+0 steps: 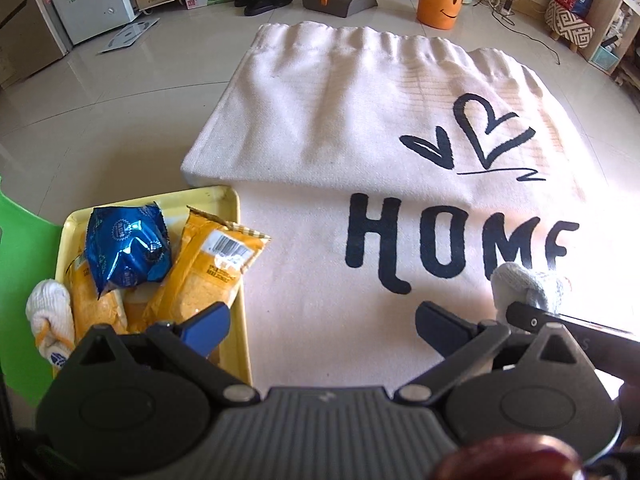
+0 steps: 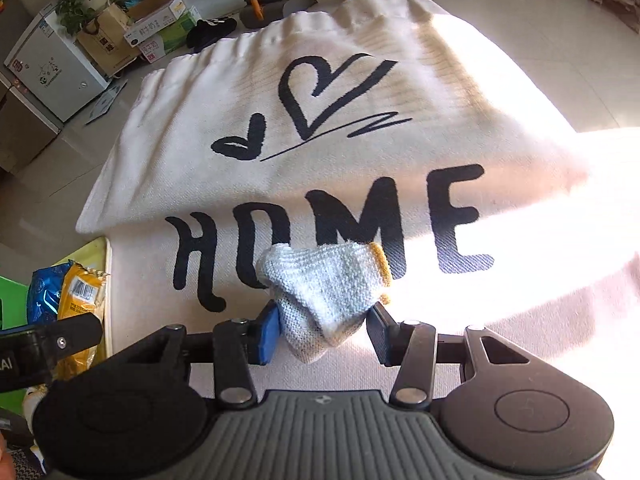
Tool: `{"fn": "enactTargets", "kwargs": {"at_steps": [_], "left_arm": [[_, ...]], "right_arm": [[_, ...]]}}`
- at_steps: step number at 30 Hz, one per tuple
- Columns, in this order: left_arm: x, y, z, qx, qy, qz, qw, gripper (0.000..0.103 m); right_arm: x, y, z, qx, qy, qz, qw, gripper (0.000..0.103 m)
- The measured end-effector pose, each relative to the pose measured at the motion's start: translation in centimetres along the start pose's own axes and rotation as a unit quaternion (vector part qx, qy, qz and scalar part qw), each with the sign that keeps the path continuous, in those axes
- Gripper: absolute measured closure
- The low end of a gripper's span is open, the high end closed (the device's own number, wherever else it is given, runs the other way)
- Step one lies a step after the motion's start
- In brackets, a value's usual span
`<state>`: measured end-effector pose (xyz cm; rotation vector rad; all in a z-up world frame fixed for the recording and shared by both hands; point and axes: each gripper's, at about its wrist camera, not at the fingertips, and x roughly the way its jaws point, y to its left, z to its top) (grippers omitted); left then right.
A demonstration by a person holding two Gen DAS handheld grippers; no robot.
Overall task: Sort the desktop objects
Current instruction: 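Close the right tool on the glove while the left tool closes on a blue foil pack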
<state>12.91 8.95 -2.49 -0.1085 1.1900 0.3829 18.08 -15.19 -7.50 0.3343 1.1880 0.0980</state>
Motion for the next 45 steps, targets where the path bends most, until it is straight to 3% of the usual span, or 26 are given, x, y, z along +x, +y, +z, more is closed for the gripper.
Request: {"fn": "enactTargets", "kwargs": {"at_steps": [5,8,10,19,33,45], "left_arm": [[-0.3,-2.9,-2.3,0.058,0.005,-0.022,0.9981,0.001],[-0.2,-5.0,-4.4,0.112,0.006,-0.019,0.9935,0.001],[-0.2,-5.9,-5.5,0.137,0.006,-0.019,0.9904,0.001],[0.7,-9.1,-9.1,0.212,0.015,-0.026,0.9768,0.001],[1.3,-10.2,-10.3,0.235,0.014,-0.029,0.9714,0.001],[1.9,-11.3,-11.1,0.252,0.027,-0.031,0.967,0.001]], "right_arm": [[-1.9,-3.8,-2.3,0.062,0.02,-0.023,0.998,0.054],[-2.5,-5.7,-2.8,0.079,0.022,-0.011,0.997,0.041],[-2.6,-6.5,-2.8,0.084,0.028,0.001,0.996,0.034],[-1.9,-6.9,-2.1,0.078,0.043,0.022,0.996,0.028],[-0.6,-4.8,-2.1,0.004,0.053,0.01,0.999,0.024],[0.2,-4.6,-2.0,-0.006,0.064,0.003,0.998,0.023]]}}
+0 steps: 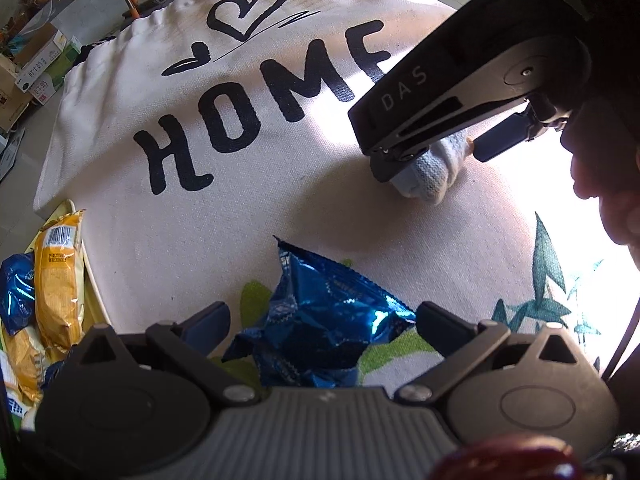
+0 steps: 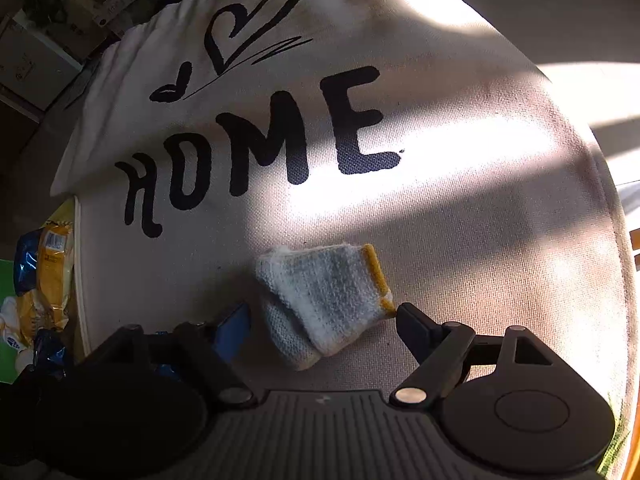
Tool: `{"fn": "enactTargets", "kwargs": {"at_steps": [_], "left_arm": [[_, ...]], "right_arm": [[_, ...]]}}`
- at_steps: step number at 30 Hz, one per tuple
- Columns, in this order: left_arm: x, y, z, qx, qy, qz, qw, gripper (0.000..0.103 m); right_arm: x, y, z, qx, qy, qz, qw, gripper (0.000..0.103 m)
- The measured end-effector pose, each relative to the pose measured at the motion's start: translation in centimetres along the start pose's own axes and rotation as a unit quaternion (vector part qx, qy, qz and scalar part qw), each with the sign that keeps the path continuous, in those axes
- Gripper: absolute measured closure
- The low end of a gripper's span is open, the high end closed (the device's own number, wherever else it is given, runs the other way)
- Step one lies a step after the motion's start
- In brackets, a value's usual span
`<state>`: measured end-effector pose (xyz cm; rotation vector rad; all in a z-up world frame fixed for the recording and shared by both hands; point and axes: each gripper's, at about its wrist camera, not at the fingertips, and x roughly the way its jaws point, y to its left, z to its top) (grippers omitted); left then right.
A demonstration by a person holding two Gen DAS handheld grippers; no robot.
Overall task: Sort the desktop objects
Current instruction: 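Close the right tool on the glove while the left tool closes on a blue foil pack, then lift the blue pack with the left tool while the right tool lifts the glove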
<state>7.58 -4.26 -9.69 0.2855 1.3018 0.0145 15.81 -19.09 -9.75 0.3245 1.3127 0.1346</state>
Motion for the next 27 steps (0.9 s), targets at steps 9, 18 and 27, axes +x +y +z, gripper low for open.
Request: {"fn": "enactTargets", "kwargs": {"at_steps": [9,18,27], "left_arm": [[1.7,0.1,0.0,-0.003,0.023,0.013,0.9996,0.001],[3.2,0.2,0.0,-0.018,0.044,0.014,0.9988,0.0],[4.1,2.6,0.0,-0.108,0.078,-0.028,0.9906,0.0]], "right_arm": [[0.3,0.2,0.0,-0.008,0.004,-0.004,1.0,0.022],[0.8,0.7,-0.3,-0.032,0.01,-0.024,0.999,0.022],[1.2,1.1,-0.4,-0.055,0.012,-0.043,0.998,0.018]]}}
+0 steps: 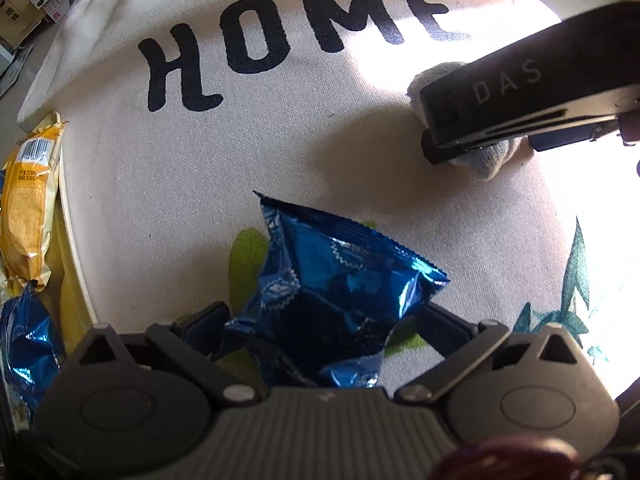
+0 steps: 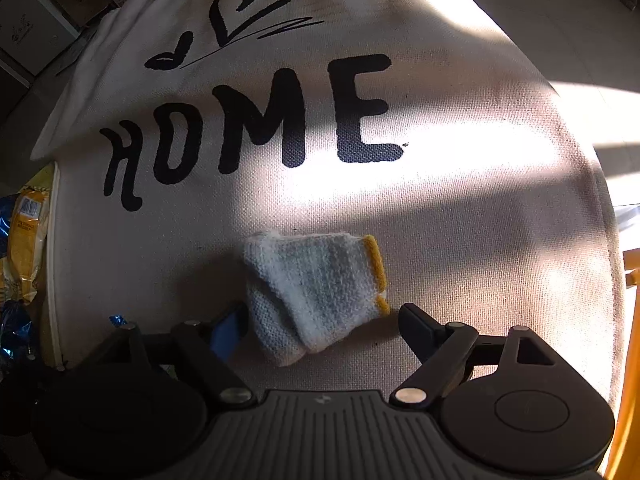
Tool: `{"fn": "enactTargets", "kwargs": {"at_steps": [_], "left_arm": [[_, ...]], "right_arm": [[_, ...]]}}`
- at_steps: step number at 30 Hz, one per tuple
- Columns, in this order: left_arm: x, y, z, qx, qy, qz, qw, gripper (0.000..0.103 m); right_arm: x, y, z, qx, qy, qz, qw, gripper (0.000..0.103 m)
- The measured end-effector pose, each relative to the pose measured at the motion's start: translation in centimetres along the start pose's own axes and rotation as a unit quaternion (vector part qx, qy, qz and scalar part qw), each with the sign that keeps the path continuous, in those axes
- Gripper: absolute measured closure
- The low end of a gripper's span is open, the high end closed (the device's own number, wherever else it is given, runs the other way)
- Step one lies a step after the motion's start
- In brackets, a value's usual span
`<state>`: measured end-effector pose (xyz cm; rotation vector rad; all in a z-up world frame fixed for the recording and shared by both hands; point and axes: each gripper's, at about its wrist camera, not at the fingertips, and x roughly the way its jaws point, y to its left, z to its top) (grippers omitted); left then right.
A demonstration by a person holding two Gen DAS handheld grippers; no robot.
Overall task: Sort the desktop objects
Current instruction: 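Lift the blue pack with the left tool while the right tool lifts the glove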
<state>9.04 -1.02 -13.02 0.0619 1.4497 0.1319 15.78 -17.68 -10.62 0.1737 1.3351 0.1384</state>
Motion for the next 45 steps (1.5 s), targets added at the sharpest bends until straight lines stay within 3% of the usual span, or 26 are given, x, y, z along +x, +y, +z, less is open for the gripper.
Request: {"fn": "enactTargets", "kwargs": {"at_steps": [10,25,29,33,35,43,45], "left_arm": [[0.1,0.4,0.0,-0.01,-0.003,-0.007,0.9999,0.0],[0.1,0.4,0.2,0.0,-0.016,0.005,0.9999,0.0],[-0.1,0.9,0.4,-0.01,-0.02,0.005,0.9997,0.007],[-0.4,1.1,0.8,-0.019,-0.026,-0.001,0.9995,0.018],[-0.7,2.0,0.0,-0.021,-0.031,-0.002,0.9993,0.031],[-1.6,3.7,0.3,-0.045,-0.046,0.005,0.9979,0.032],[-1.4,3.9,2.1,-0.05,-0.049,0.004,0.9975,0.032]], "right_arm": [[0.3,0.7,-0.1,-0.025,-0.003,-0.019,0.999,0.012],[0.2,0.4,-0.2,-0.018,-0.01,-0.026,0.999,0.012],[0.0,0.4,-0.1,-0.018,-0.015,-0.023,0.999,0.012],[-0.3,0.3,-0.1,-0.017,-0.024,-0.011,1.0,0.027],[-0.5,0.2,-0.1,-0.018,-0.03,-0.004,0.999,0.036],[-1.3,0.5,0.4,-0.005,-0.057,0.023,0.998,0.039],[-1.5,0.5,0.5,-0.001,-0.061,0.026,0.998,0.039]]}}
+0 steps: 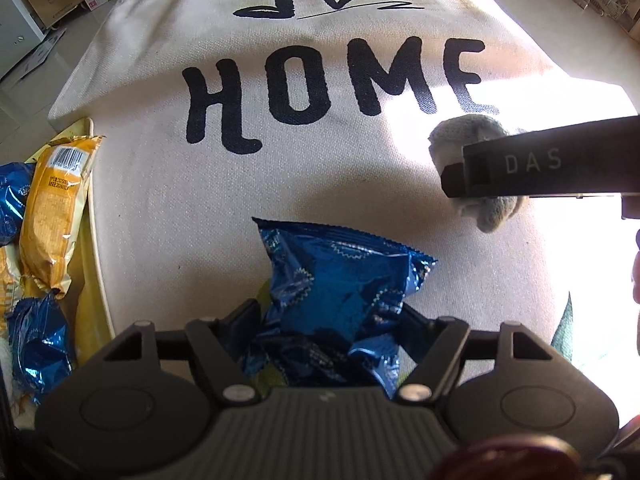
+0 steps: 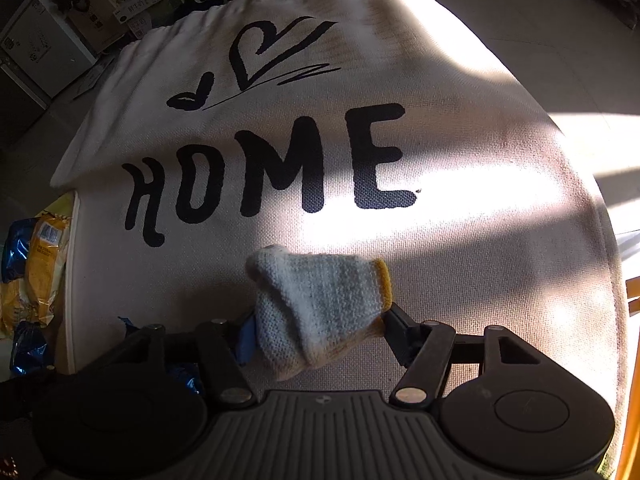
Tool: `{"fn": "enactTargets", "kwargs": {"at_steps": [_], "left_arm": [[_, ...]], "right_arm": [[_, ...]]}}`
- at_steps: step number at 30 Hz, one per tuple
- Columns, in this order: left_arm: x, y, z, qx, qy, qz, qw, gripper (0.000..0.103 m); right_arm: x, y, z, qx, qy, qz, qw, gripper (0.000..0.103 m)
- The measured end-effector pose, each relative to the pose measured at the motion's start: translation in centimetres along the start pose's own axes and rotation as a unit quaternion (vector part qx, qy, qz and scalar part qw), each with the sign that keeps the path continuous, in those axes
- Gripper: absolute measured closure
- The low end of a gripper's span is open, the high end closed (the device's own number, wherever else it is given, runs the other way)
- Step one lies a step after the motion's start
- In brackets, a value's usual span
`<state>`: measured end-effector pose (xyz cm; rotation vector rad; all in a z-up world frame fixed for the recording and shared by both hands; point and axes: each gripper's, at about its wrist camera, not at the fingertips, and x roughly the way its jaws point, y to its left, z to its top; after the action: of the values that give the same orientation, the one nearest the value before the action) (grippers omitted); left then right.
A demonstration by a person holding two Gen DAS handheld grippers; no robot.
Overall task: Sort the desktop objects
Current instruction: 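Lift the blue pack with the left tool while the right tool lifts the glove, then carry the blue pack and glove over the lemon tray with both tools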
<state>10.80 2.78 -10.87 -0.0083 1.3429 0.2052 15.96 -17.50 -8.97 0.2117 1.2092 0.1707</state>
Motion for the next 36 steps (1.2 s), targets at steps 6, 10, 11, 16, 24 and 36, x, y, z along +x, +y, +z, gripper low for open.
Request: {"fn": "enactTargets", "kwargs": {"at_steps": [6,10,11,16,24,36], "left_arm": [[-2.2,-1.5,0.3,-0.015,-0.007,0.001,0.9999,0.032],[-3.4,-1.5,-0.2,-0.022,-0.015,0.008,0.9996,0.032],[-3.1,-1.6,0.0,-0.025,-0.017,0.011,0.9995,0.032],[-4.2,-0.8,0.1,-0.037,-0.028,0.021,0.9987,0.032],[-6.4,0.4,0.1,-0.056,-0.051,0.038,0.9964,0.032],[-9.9,3.3,0.5,-0.1,-0.088,0.062,0.9891,0.032]], "right_arm": [[-0.3,0.0,0.2,0.007,-0.006,0.011,1.0,0.039],[-0.8,0.4,0.3,0.005,-0.015,0.019,1.0,0.039],[-1.0,0.6,0.3,0.004,-0.017,0.021,1.0,0.039],[-1.6,1.2,0.4,0.003,-0.025,0.029,0.999,0.039],[-2.8,2.6,0.4,-0.003,-0.038,0.046,0.998,0.039],[-5.2,4.9,0.0,-0.012,-0.053,0.071,0.996,0.039]]}}
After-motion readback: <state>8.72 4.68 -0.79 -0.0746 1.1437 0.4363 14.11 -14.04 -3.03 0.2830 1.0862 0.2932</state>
